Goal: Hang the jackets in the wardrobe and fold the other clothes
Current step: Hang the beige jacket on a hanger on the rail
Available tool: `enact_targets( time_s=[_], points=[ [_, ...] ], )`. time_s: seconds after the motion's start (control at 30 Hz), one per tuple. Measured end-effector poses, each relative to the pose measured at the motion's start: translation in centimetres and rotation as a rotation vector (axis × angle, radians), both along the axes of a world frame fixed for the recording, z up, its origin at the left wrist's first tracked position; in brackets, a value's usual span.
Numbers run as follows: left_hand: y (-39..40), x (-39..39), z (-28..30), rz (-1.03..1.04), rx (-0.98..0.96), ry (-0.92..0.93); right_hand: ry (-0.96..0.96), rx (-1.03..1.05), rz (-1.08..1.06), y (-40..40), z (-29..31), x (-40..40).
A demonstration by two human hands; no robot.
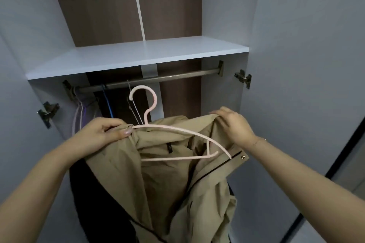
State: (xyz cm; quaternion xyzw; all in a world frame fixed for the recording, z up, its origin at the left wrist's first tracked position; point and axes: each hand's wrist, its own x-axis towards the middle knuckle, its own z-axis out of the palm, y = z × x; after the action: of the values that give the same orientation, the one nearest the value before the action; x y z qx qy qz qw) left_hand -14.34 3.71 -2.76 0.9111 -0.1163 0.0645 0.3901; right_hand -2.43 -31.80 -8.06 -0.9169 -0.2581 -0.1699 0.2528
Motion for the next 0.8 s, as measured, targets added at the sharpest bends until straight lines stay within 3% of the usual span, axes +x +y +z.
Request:
enact_targets(
  time_s=[0.2, 0.33, 0.47, 0.6, 0.7, 0.8],
  points=[
    [-2.3, 1.9, -0.3, 0.295, 0.311, -0.132, -0.024, -0.136, -0.052, -2.0, 3.8, -0.4],
    [-5.0, 2.6, -0.3, 0.437, 0.491, -0.32, 0.027, -0.093, -0.121, -2.5, 4.6, -1.3],
    [-6.9, 3.1, 0.2, 0.445, 0.465, -0.355, 0.124, 0.076, -0.174, -2.2, 5.3, -2.8],
    [-9.0, 3.5, 0.5, 0.384, 0.475, -0.369, 0.323, 0.46, -0.209, -0.3, 6.8, -4.9],
    [-10.6, 3.6, 0.5, 0.383, 0.459, -0.399, 0.485, 0.519, -0.025, 2.8, 6.1, -7.4],
    [-10.9, 3.4, 0.3, 0.398, 0.296, -0.47, 0.801, 0.339, 0.324, 4.2, 4.8, -9.1]
  ],
)
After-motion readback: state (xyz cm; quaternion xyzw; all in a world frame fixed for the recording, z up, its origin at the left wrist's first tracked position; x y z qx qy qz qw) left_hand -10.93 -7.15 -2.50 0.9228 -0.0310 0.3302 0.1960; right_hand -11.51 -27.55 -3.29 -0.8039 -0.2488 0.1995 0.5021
